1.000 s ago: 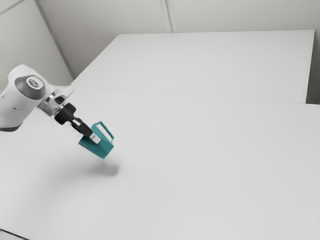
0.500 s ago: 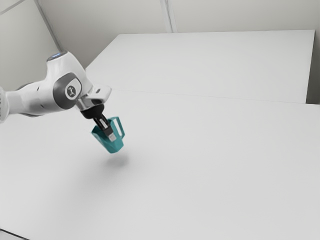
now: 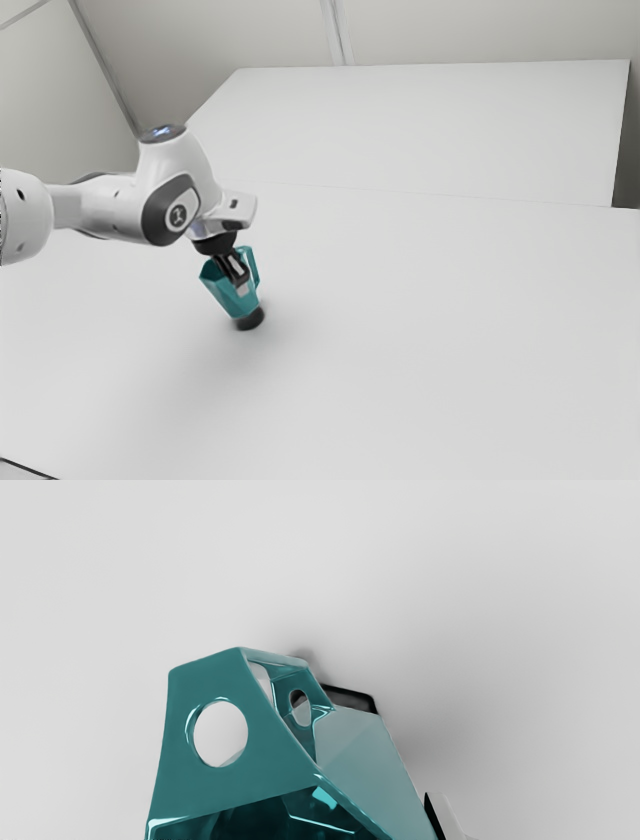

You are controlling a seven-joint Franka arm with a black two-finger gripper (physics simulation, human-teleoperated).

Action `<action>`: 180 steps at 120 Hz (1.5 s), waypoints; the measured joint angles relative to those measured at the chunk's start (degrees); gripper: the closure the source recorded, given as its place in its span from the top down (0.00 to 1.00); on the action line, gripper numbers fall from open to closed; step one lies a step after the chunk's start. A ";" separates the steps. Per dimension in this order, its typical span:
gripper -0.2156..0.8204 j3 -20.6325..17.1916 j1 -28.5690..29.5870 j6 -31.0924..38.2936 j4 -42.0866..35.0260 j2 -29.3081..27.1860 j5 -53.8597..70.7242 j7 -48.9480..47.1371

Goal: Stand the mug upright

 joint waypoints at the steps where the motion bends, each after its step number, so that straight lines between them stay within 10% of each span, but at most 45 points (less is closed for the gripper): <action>1: 0.06 0.00 0.00 0.08 0.00 0.12 0.03 -0.18; 44: 0.10 0.02 -0.36 1.97 0.08 3.21 0.60 -5.97; 75: 0.53 -0.02 -1.26 2.03 0.09 2.86 0.38 -8.13; 104: 0.71 0.15 -1.66 -1.45 1.09 -0.90 -0.04 -9.39; 156: 0.78 1.17 0.72 -16.94 25.13 4.45 -3.15 -10.59; 180: 0.79 7.77 -2.42 -23.52 35.50 6.44 -2.54 -10.93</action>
